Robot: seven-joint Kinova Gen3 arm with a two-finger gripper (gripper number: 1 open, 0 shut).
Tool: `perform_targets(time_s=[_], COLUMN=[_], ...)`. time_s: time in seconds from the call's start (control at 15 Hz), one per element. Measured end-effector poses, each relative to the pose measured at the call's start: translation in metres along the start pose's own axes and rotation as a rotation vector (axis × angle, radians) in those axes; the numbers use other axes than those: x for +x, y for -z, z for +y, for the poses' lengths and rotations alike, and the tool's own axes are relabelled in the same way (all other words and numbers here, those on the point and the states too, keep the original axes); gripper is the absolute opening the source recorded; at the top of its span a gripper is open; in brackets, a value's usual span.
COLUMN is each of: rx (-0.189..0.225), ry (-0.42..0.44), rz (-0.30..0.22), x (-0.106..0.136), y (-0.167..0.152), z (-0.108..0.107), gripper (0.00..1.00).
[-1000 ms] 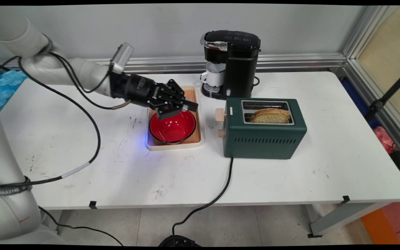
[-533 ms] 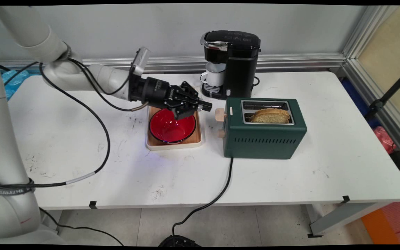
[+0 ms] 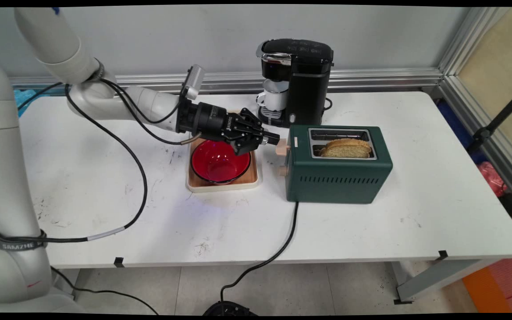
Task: Press the toaster switch
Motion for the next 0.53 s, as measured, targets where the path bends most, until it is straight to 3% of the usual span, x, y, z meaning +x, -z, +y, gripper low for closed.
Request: perform_targets(time_s=[0.53], rx=[0.003], ry=[0.023], rz=[-0.014], x=[-0.009], y=[-0.014], z=[0.001], gripper=[0.00])
